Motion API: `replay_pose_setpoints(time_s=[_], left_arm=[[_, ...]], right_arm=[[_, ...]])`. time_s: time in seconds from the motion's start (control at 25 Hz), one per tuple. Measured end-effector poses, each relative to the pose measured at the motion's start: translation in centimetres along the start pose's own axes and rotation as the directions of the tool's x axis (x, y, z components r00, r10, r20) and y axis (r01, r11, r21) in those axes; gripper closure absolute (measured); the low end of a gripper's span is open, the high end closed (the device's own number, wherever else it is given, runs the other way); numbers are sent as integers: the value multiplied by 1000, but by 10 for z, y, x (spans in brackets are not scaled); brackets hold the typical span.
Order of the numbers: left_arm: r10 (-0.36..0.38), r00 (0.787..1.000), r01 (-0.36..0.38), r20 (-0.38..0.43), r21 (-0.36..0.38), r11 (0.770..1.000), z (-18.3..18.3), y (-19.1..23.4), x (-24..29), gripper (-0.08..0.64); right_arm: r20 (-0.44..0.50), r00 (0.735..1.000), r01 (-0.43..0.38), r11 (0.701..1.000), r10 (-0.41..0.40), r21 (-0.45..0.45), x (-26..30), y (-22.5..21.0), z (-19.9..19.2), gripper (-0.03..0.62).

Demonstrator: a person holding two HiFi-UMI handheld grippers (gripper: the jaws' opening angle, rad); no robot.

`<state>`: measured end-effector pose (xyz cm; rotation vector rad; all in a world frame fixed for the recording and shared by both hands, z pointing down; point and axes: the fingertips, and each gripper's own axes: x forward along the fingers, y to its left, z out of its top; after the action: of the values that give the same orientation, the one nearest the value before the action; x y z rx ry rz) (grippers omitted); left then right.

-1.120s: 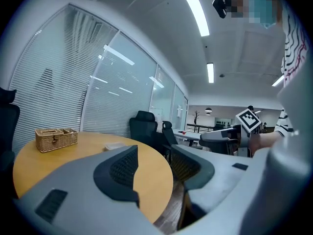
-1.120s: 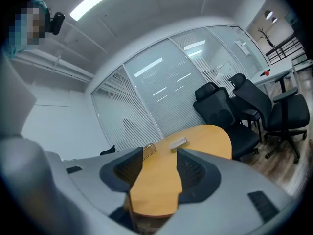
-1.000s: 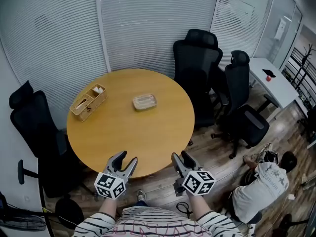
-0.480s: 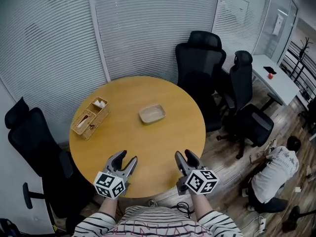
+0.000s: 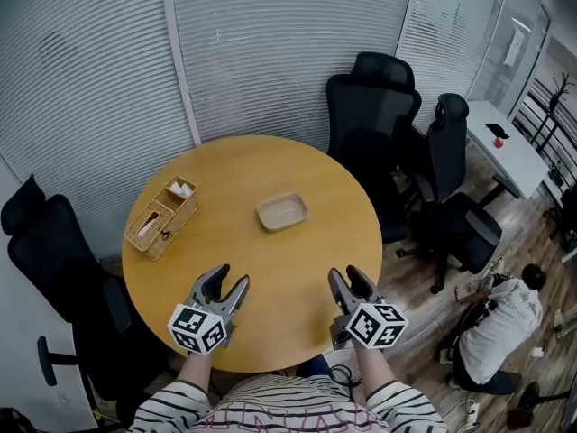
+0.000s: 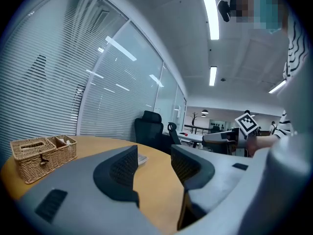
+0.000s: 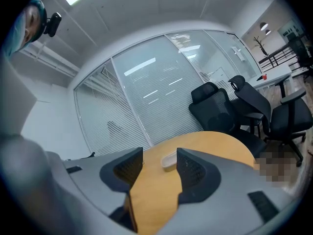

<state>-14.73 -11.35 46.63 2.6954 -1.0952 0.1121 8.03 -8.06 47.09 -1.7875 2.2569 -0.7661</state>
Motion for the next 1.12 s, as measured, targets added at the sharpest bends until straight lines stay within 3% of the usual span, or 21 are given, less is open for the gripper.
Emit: replay_pose_setpoints(time_s=[0.72, 1.12], left_arm=[[109, 992, -111, -67, -33, 993, 3, 92, 127, 370], [124, 976, -143, -181, -97, 985, -54, 132, 193, 360]], right_arm=[[-124, 991, -57, 997, 49, -56, 170, -77, 38, 382], [-255, 965, -76, 995, 56, -69, 261, -114, 1, 390]])
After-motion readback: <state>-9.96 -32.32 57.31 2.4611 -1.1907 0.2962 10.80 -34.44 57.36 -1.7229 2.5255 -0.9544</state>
